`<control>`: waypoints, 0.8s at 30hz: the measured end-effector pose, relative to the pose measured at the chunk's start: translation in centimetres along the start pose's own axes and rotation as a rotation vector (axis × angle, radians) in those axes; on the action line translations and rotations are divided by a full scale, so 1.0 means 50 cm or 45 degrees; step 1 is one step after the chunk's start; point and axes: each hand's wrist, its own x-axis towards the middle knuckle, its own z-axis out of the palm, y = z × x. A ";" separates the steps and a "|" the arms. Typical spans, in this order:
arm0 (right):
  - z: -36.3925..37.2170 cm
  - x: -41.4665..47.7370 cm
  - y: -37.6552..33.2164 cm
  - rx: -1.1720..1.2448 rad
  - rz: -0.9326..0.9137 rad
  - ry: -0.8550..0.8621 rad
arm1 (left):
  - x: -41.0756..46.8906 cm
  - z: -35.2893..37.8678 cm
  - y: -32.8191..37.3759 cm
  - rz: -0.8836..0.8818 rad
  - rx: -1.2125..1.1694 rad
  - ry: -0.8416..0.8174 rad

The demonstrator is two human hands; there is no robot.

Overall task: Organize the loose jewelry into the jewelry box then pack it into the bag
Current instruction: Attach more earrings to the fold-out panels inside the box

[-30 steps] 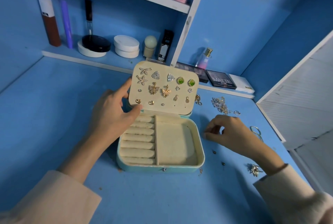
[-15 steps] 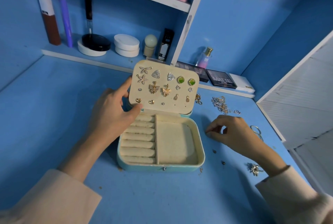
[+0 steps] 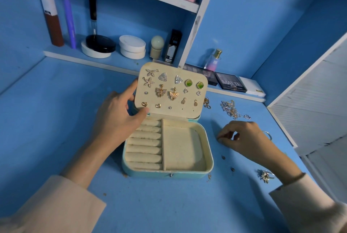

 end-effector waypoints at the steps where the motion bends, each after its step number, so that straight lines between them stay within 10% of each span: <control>1: 0.000 0.000 -0.001 0.007 0.010 -0.001 | -0.001 0.000 0.000 -0.002 -0.002 0.004; 13: 0.001 0.007 -0.012 -0.001 0.009 -0.031 | -0.001 -0.001 0.002 0.008 -0.002 -0.007; 24: -0.043 0.142 -0.171 0.181 -0.412 0.489 | -0.004 -0.001 0.005 -0.046 -0.158 -0.011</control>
